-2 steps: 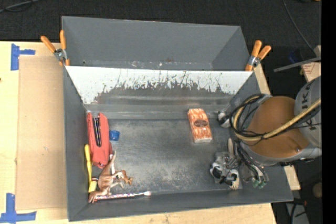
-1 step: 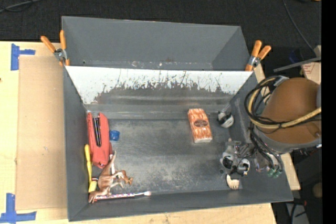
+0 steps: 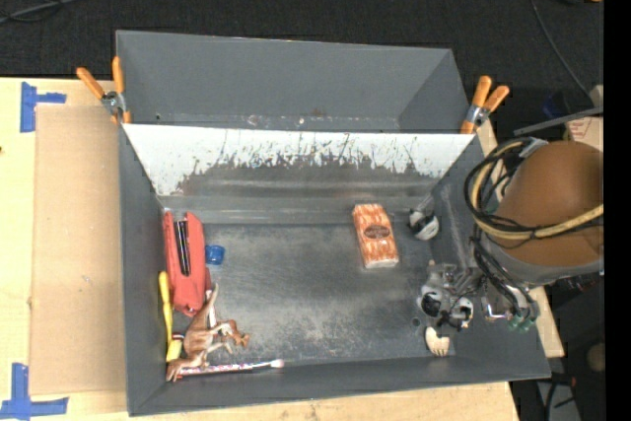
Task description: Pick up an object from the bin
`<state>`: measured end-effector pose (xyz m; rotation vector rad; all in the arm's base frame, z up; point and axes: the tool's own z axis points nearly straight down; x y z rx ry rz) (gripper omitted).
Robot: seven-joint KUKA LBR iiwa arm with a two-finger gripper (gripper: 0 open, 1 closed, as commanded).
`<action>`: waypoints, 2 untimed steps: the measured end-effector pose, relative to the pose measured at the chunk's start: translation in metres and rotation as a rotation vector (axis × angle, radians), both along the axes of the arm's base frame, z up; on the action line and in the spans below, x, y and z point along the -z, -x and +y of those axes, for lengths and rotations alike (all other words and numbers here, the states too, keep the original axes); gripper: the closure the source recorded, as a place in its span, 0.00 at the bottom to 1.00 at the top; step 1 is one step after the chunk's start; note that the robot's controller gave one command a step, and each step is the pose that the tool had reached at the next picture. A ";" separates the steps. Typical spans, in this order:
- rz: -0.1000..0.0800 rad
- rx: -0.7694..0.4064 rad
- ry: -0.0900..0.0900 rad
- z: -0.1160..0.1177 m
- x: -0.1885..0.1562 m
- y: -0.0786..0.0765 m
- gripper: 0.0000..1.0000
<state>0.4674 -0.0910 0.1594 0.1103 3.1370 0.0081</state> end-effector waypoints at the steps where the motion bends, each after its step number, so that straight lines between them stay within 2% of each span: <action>1: -0.003 -0.004 0.001 0.000 -0.045 -0.002 1.00; 2: 0.004 -0.008 -0.001 0.001 -0.069 0.000 1.00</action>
Offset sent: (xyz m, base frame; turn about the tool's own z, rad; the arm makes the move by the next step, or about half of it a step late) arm -0.0008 0.0003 0.0693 -0.0014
